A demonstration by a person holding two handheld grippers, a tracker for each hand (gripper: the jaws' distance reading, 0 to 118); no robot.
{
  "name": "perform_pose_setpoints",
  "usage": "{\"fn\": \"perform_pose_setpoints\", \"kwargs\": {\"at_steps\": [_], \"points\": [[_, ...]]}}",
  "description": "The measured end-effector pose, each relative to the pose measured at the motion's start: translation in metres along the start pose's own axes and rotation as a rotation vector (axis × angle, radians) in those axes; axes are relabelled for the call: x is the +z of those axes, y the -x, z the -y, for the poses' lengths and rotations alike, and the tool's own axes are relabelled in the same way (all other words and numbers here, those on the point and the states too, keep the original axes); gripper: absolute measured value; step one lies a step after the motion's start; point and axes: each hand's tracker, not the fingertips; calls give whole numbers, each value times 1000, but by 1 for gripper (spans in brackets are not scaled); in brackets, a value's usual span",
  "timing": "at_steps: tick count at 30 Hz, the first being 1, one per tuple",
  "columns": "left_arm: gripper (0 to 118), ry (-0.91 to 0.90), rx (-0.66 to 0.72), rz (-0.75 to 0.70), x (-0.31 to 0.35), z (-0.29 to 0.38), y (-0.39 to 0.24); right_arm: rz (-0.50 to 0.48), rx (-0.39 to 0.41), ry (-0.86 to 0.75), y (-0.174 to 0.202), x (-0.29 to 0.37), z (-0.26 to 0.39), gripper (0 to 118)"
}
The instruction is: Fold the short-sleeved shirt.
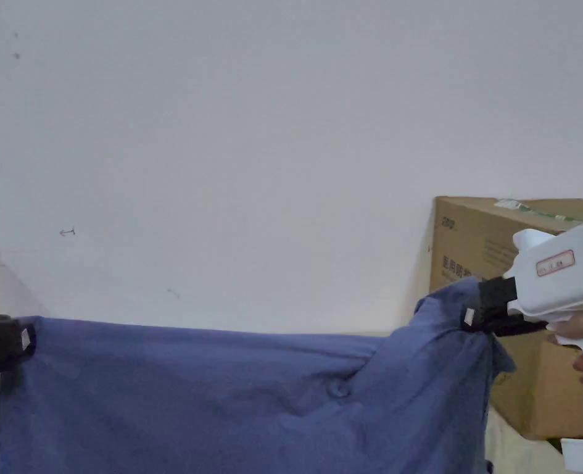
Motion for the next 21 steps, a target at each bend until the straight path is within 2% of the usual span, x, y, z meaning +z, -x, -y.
{"fn": "perform_pose_setpoints", "kwargs": {"at_steps": [9,21], "points": [[4,-73,-1,-27,-38,-79,-46,101,78,-180,27,19,-106,4],[4,-177,28,-91,-151,-134,-69,191,79,-337,27,-62,-193,4]]}}
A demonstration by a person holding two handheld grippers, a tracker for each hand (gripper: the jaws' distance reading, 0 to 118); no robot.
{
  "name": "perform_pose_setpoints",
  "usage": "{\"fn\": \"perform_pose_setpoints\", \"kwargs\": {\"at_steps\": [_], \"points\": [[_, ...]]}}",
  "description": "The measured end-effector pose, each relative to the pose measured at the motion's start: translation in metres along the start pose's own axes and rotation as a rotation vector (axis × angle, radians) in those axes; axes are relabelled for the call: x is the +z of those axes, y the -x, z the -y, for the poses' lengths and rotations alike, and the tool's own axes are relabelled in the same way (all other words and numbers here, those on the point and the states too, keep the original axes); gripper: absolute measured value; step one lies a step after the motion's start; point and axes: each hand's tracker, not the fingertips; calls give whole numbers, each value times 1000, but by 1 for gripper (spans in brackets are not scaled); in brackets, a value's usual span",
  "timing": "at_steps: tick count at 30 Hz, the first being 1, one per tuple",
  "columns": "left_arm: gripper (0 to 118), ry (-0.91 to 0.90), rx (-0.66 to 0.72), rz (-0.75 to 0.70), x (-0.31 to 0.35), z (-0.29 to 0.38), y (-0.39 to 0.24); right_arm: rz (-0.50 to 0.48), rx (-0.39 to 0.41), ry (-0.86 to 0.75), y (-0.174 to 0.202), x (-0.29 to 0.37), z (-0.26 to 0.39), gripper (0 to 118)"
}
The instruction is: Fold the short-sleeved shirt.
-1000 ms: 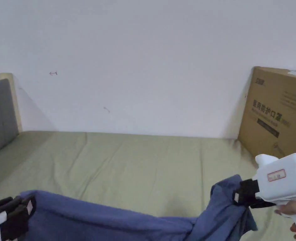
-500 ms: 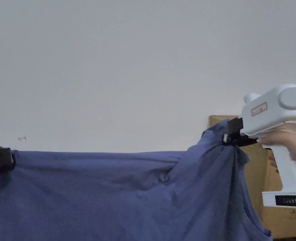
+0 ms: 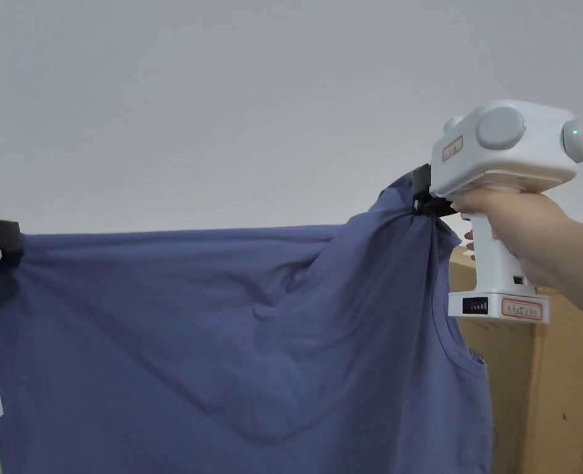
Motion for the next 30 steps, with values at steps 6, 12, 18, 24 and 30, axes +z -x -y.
{"fn": "perform_pose_setpoints", "kwargs": {"at_steps": [6,12,18,24,30], "points": [[4,39,-77,-51,-31,49,-4,30,3,27,-4,-43,63,4],[4,314,-105,-23,-24,192,12,105,5,283,-24,-67,242,4],[4,900,-125,44,39,380,54,92,-43,633,-73,-15,448,4],[4,972,-180,190,154,427,83,-19,62,746,-87,116,533,4],[4,953,-96,152,216,412,116,-5,-24,794,-97,194,530,4]]}}
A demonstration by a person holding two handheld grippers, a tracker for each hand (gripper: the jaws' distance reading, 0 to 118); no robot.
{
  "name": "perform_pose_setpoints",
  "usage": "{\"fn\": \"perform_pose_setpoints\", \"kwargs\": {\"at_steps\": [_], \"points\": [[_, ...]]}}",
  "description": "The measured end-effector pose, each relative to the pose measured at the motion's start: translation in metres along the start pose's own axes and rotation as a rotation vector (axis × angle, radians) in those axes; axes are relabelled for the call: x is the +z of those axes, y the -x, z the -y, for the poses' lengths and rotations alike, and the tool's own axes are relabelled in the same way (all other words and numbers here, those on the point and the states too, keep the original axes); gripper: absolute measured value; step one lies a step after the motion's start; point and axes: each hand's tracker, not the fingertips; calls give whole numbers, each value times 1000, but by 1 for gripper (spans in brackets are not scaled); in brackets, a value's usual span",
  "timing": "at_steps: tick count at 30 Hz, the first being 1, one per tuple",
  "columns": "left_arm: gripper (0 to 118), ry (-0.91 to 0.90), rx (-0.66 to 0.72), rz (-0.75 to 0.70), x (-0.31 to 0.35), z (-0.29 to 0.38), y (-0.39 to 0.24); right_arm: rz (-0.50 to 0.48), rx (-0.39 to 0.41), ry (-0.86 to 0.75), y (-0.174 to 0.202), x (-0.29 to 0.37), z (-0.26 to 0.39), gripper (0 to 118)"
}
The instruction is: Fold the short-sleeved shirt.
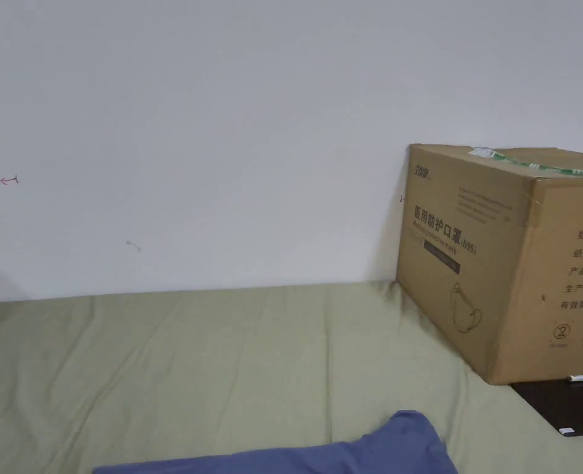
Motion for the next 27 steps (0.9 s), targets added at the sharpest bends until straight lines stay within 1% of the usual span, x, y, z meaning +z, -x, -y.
{"fn": "perform_pose_setpoints", "kwargs": {"at_steps": [2,4,5,6,7,8,9,10,11,12,13,14,17,18,19,20,21,22,23,24,25,26,27], "points": [[4,-14,-42,-31,7,1,1,9,-37,-2,-5,6,3,4],[6,-39,-37,-24,8,-1,5,-9,-67,-12,-8,3,1,5],[17,-53,-24,-13,8,-3,6,-15,-84,-21,-8,1,-1,6],[63,-71,-2,18,7,-5,3,-16,-114,-64,-9,-1,-1,15],[104,-83,14,40,7,-8,3,-34,-133,-123,-9,0,-1,41],[118,-95,31,61,7,-12,2,-58,-152,-180,-9,4,-2,80],[113,-103,51,73,9,-14,0,-52,-155,-209,-6,10,-6,103],[111,-181,63,72,18,-14,-1,-51,-135,-217,-3,15,-9,112],[111,-221,92,126,22,-17,-5,-58,-108,-251,0,23,-11,112],[111,-249,97,142,26,-20,-7,-39,-89,-356,5,36,-15,116],[112,-273,94,132,31,-22,-10,-38,-56,-391,12,44,-17,116],[113,-308,83,132,51,-22,-23,-30,-27,-446,20,54,-20,116],[114,-459,18,94,77,-20,-50,-71,2,-535,42,84,-22,116],[115,-534,-8,69,92,-17,-67,-82,3,-550,52,92,-21,116],[115,-622,-16,44,101,-10,-78,-120,-1,-609,58,99,-14,114],[110,-702,-18,34,108,-2,-88,-145,-5,-686,65,104,-9,110],[91,-812,-13,11,112,9,-92,-139,-17,-762,74,110,-4,89],[60,-891,-21,-19,113,15,-93,-128,-26,-813,82,114,-1,52],[20,-936,-44,-63,116,20,-100,-93,-29,-835,89,116,1,8],[0,-940,-72,-109,117,19,-107,-69,-33,-835,96,117,-2,0],[0,-948,-87,-127,119,18,-110,-73,-37,-828,100,118,-4,0],[0,-933,-108,-106,120,12,-117,-131,-36,-804,99,118,-10,0],[0,-901,-143,-54,121,-1,-114,-188,-23,-775,98,117,-17,0]]}}
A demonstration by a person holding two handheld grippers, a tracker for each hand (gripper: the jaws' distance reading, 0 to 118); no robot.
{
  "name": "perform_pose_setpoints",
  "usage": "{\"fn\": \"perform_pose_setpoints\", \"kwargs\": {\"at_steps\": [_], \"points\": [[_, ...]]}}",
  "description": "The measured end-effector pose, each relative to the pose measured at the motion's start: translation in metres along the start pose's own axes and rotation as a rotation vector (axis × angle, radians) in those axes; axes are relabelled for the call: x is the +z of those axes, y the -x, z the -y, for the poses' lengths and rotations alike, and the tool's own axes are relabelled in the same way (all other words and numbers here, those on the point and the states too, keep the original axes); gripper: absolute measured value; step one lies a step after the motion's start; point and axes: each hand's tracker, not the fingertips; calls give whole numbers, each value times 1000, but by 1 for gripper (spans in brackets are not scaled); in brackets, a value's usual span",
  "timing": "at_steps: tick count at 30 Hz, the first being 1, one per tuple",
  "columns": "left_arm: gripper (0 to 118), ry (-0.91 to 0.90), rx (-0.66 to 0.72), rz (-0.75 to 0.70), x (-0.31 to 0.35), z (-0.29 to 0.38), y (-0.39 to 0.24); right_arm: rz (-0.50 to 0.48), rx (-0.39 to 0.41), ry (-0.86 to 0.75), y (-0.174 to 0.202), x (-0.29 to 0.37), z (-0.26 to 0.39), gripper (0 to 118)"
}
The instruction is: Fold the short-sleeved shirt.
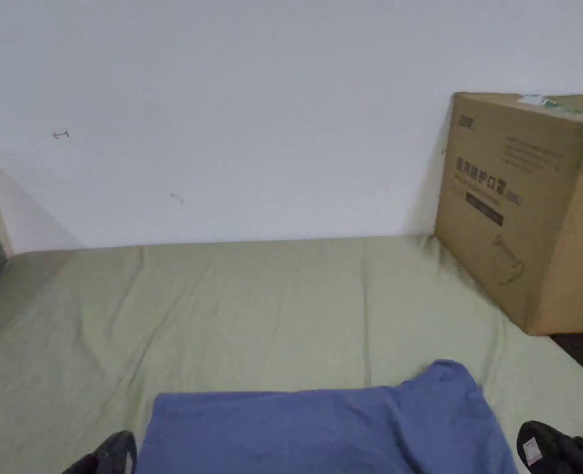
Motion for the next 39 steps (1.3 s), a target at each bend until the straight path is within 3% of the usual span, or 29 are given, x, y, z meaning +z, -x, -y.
{"fn": "perform_pose_setpoints", "kwargs": {"at_steps": [4,6,8,9,11,12,14,15,19,22,24,25,26,27,30,32,34,38,39], "points": [[0,273,51,13,-89,-31,34,34,105,12,6,-12,-9,0],[0,461,143,127,-161,-31,68,26,116,15,6,-19,-10,0],[5,565,134,123,-230,-14,95,19,121,36,0,-34,-9,0],[32,588,91,110,-262,-4,107,19,121,53,-1,-41,-8,0],[106,676,56,83,-316,22,125,27,118,92,-6,-56,-2,0],[118,729,62,47,-342,36,134,33,117,111,-7,-67,0,0],[118,712,139,23,-376,64,153,36,108,152,-13,-82,8,0],[112,723,157,1,-395,79,159,22,92,172,-17,-90,12,0],[111,792,140,-30,-440,122,173,47,61,249,-27,-115,30,0],[108,872,54,23,-458,155,158,54,54,284,-33,-125,39,0],[110,789,-123,-11,-446,159,143,74,57,312,-35,-130,43,0],[106,772,-145,-27,-443,156,138,76,56,316,-36,-131,44,0],[98,759,-155,-29,-438,154,132,77,50,319,-37,-131,45,0],[79,736,-162,-22,-430,146,127,73,41,320,-39,-131,45,0],[3,706,-222,-2,-413,138,107,46,12,321,-52,-145,39,0],[3,679,-209,-11,-399,130,103,30,-64,342,-76,-168,30,0],[3,603,-79,47,-375,117,106,75,-145,374,-110,-205,15,0],[3,533,15,68,-340,89,112,183,-100,512,-172,-298,-6,3],[3,517,24,79,-332,79,112,196,-86,551,-187,-321,-7,37]]}}
